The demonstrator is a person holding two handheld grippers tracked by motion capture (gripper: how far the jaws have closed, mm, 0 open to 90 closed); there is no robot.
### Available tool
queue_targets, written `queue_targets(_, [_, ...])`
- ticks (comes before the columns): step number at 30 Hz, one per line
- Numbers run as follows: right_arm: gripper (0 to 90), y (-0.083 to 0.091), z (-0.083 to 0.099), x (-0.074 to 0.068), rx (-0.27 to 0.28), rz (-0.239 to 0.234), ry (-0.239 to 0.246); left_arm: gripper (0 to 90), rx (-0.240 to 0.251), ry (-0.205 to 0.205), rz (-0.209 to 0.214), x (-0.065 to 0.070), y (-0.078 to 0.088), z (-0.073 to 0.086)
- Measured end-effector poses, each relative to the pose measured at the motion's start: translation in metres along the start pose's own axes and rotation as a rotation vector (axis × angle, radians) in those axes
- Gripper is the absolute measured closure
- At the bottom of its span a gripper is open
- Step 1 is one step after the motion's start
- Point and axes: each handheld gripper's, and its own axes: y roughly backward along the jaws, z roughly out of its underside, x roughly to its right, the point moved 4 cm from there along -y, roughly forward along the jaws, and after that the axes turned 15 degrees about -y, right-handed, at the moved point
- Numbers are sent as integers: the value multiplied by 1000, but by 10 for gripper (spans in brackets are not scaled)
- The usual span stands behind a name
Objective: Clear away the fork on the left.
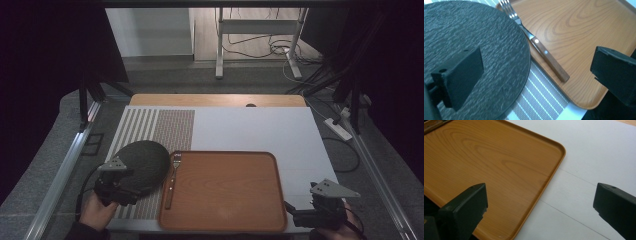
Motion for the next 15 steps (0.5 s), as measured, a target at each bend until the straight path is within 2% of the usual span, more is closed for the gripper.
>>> queue_targets(8, [0,0,0,0,-1,0,5,0,0,27,-15,2,10,12])
queue_targets(12, [0,0,0,0,-1,0,5,0,-9,34,-35,3,15,18])
queue_targets(15, [0,0,0,0,-1,0,5,0,11,41,-45,4,20,19])
